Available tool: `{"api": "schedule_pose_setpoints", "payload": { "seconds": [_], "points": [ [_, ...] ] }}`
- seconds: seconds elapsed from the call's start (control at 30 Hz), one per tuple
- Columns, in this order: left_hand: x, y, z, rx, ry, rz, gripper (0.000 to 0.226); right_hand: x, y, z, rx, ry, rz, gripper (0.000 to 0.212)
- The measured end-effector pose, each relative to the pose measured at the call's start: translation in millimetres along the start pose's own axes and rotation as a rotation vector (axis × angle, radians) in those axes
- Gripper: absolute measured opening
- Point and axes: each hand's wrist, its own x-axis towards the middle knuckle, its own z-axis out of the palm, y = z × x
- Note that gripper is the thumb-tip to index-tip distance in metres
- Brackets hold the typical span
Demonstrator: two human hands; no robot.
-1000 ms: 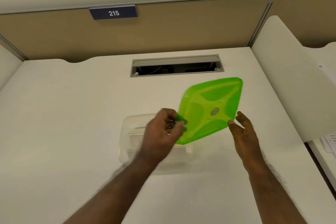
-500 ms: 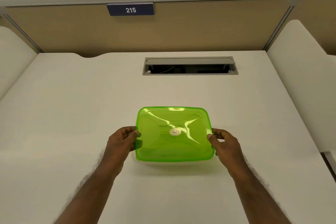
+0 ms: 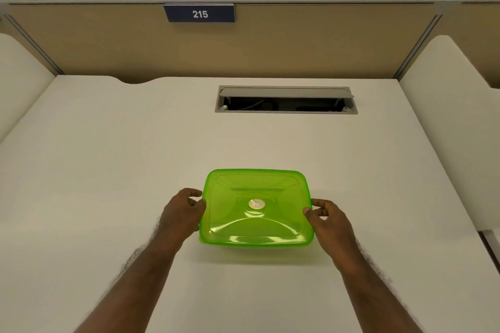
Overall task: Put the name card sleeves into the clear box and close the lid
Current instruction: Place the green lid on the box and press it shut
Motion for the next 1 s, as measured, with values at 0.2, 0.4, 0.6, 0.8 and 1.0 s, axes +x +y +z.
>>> {"api": "schedule_pose_setpoints", "payload": {
  "seconds": [0.2,0.4,0.6,0.8,1.0],
  "points": [
    [8.6,6.6,3.9,0.11,-0.053,0.129,0.052,4.1,-3.4,0.5,-0.072,-0.001,0.002,0.022],
    [25.2,21.3,3.4,0.06,-0.025,0.075,0.034,5.9,-4.2,1.9,-0.114,0.001,-0.022,0.024],
    [43.6,38.0,10.1,-0.09,-0.069,-0.076,0.033,7.1,2.8,5.4,-0.068,-0.014,0.003,0.024],
    [57.6,40.4,8.5,-0.335,-0.196,-0.315,0.028,8.3,2.2,4.1,-0.05,-0.013,0.001,0.021],
    [62.3,41.2,10.8,-0.347,-0.196,-0.354,0.024,13.3,0.4,0.3,0.041,-0.08,0.108,0.022]
  ]
}}
